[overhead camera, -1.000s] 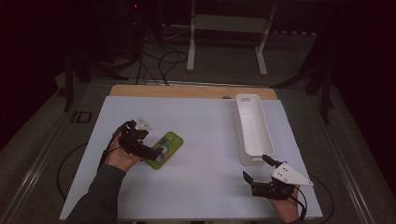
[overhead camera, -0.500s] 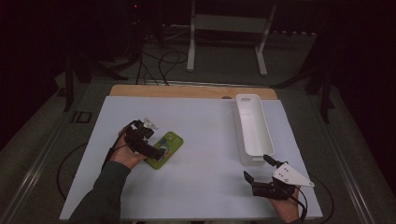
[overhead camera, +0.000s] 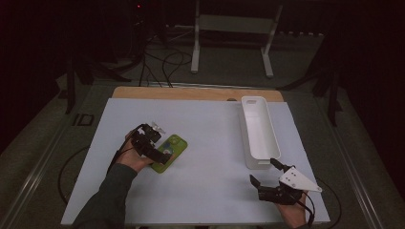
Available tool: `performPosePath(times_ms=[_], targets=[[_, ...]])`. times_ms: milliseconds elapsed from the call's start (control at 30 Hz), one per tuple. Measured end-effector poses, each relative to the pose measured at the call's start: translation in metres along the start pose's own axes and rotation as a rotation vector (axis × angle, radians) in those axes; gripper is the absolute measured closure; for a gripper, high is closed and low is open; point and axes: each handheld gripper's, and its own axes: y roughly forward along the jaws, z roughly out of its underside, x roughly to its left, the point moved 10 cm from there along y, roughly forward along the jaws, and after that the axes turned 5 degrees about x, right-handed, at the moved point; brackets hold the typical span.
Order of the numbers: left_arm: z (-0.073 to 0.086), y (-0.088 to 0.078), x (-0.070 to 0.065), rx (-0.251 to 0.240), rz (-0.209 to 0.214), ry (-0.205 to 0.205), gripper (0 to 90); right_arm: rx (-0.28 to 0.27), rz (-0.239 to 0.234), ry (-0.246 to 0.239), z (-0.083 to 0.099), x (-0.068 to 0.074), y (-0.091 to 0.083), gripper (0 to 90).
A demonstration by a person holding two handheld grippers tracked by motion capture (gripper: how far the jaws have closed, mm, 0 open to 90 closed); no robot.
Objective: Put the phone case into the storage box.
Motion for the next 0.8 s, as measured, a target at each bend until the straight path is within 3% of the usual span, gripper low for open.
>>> performPosePath(times_ms=[167, 800], targets=[[0.001, 0.007, -0.002, 0.029, 0.007, 0.003, 0.0, -0.002, 0.007, -0.001, 0.0, -0.001, -0.001, 8.2], [0.0, 0.027, -0.008, 0.064, 0.013, -0.009, 0.0, -0.011, 0.02, 0.003, -0.001, -0.003, -0.002, 8.2]])
